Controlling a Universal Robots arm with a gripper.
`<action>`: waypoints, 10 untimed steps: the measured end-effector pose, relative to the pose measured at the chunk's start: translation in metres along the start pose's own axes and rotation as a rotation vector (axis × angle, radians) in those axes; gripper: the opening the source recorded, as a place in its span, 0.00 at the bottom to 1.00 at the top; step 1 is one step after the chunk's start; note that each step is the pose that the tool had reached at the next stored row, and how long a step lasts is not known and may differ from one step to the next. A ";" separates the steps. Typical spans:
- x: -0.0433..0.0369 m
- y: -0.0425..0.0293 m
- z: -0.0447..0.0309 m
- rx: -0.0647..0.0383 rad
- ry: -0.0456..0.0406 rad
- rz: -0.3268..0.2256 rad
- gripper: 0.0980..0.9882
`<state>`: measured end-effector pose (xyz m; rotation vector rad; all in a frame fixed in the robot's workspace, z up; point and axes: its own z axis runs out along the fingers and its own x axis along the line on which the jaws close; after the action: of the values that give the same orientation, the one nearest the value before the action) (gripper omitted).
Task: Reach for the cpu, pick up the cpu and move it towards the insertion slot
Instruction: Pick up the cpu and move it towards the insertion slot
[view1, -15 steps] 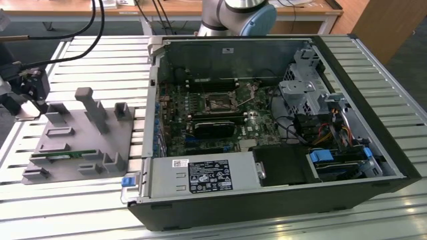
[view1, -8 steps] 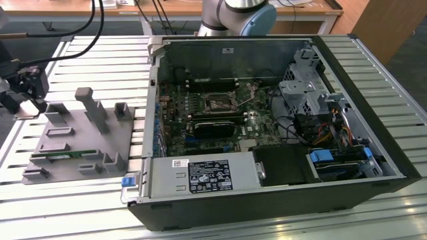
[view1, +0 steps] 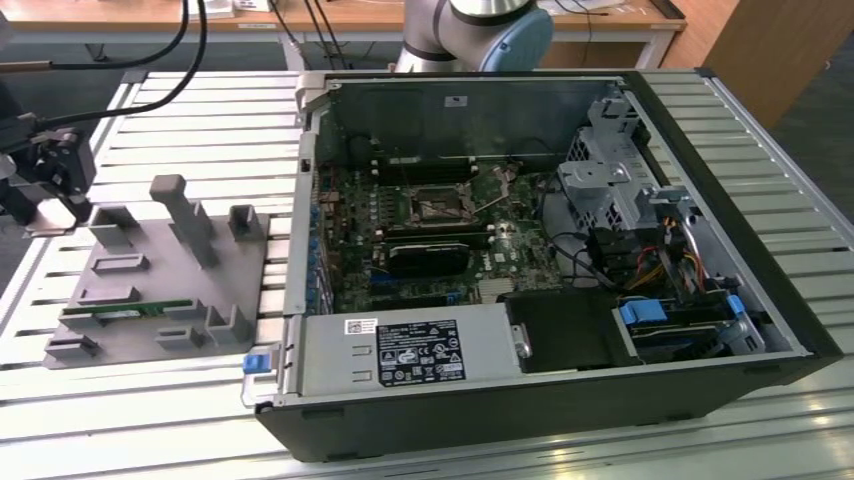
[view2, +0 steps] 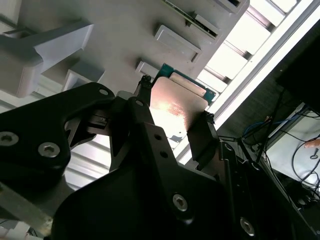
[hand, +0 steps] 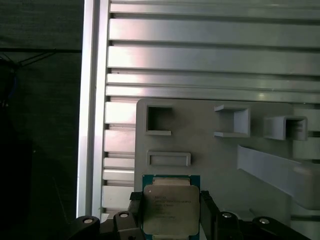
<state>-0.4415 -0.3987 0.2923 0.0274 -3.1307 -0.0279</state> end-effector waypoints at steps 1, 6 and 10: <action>0.0000 0.0000 -0.0005 0.000 0.0001 0.000 0.50; 0.0000 0.0001 -0.0025 0.000 -0.0002 0.000 0.50; 0.0000 0.0002 -0.0035 0.000 -0.0001 0.000 0.50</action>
<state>-0.4415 -0.3986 0.2958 0.0274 -3.1308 -0.0278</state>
